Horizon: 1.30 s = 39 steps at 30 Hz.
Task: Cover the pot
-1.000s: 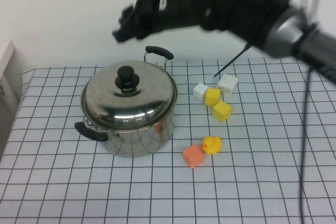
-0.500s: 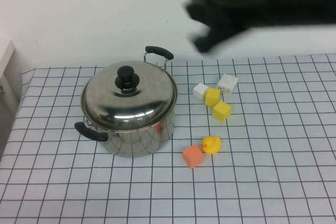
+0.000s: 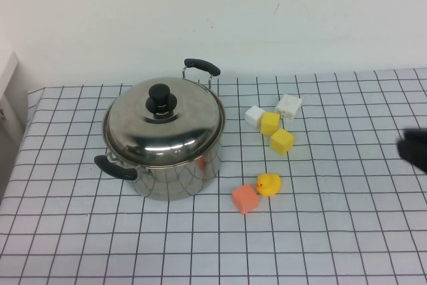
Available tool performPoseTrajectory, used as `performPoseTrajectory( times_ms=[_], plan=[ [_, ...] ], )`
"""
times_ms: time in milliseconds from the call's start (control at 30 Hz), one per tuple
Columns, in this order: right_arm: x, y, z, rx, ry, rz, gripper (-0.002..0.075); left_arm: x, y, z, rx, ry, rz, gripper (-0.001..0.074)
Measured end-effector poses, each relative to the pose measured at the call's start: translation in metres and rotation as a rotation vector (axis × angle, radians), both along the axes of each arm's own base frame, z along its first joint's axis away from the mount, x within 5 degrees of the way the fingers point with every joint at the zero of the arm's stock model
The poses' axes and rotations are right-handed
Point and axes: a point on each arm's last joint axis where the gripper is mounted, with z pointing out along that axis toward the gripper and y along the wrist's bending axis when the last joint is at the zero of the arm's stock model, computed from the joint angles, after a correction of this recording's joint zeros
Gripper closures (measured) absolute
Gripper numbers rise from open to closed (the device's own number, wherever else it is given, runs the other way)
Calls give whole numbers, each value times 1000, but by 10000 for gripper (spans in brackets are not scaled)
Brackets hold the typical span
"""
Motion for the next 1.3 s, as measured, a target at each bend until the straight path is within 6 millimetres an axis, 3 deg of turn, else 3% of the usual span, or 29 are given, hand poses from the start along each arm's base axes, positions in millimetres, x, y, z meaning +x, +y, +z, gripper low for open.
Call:
performPoseTrajectory(
  times_ms=[367,567,767,1300],
  plan=[
    [-47,-40,-63,30,-13,-8,685,0,0,0,0,0,0,735],
    [-52,-46,-112,147,-37,-40,685,0,0,0,0,0,0,736],
    [-49,-70,-161,227,-81,-301,685,0,0,0,0,0,0,736],
    [-68,-109,-173,238,-131,-810,686,0,0,0,0,0,0,736]
  ],
)
